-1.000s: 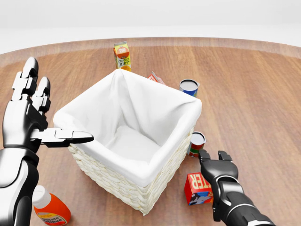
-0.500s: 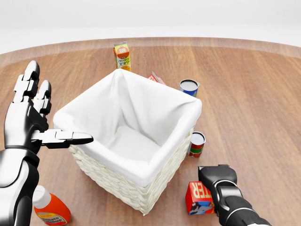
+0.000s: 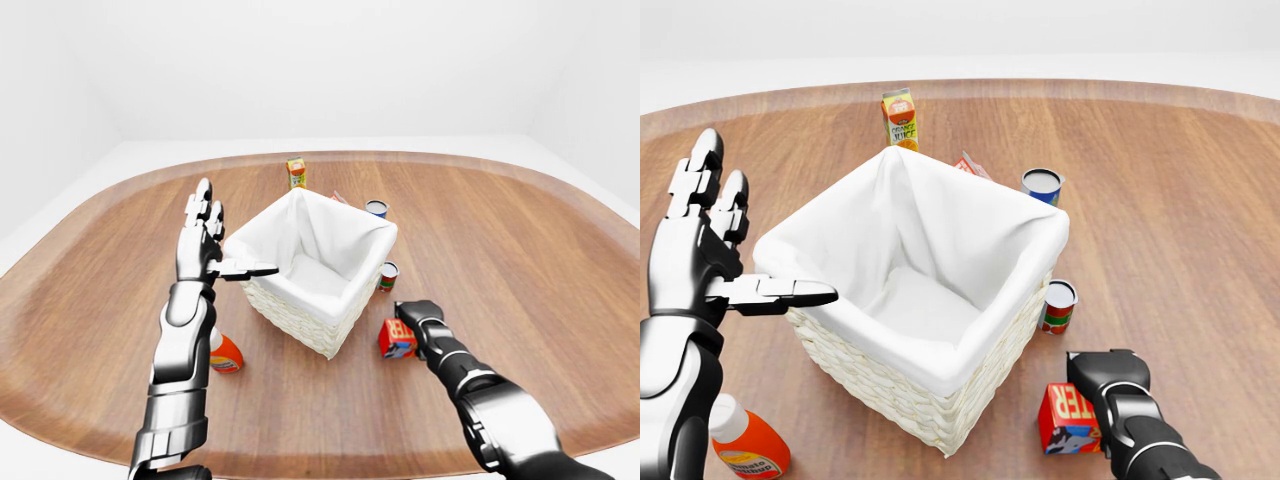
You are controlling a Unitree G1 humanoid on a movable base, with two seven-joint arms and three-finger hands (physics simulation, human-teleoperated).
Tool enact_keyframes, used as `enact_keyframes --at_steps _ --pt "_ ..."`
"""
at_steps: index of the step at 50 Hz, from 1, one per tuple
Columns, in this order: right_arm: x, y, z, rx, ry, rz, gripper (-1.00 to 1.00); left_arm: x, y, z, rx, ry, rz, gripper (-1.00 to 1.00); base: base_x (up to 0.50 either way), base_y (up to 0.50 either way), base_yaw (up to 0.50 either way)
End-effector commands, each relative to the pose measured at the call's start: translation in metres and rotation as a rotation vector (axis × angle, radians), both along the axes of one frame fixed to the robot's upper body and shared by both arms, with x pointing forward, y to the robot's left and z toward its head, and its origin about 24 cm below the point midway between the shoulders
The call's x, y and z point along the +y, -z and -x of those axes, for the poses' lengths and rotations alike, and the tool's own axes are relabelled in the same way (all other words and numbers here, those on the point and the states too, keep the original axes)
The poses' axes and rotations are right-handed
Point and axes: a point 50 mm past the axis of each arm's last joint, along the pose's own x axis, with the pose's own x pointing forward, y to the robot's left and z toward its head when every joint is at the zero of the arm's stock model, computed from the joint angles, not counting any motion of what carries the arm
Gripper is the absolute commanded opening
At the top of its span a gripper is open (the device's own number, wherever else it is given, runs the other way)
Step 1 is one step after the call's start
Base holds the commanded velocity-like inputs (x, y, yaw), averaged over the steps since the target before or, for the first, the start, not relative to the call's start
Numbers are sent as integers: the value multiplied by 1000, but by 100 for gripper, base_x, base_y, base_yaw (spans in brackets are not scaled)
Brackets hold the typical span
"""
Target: Pick up the butter and put it in the basket.
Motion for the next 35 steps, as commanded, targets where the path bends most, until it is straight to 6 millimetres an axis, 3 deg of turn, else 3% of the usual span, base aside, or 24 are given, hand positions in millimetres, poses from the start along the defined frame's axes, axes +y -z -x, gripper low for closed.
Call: enact_keyframes --at_steps 1,16,35 --pt "-8 -11 -9 -46 13 5 -100 2 0 1 -2 -3 3 100 0 0 0" --pt "-18 -32 -23 -80 15 14 -100 4 -1 4 -11 -6 6 100 0 0 0" --pt "-25 -75 -35 -113 -29 78 -100 6 -3 6 -22 -9 10 100 0 0 0"
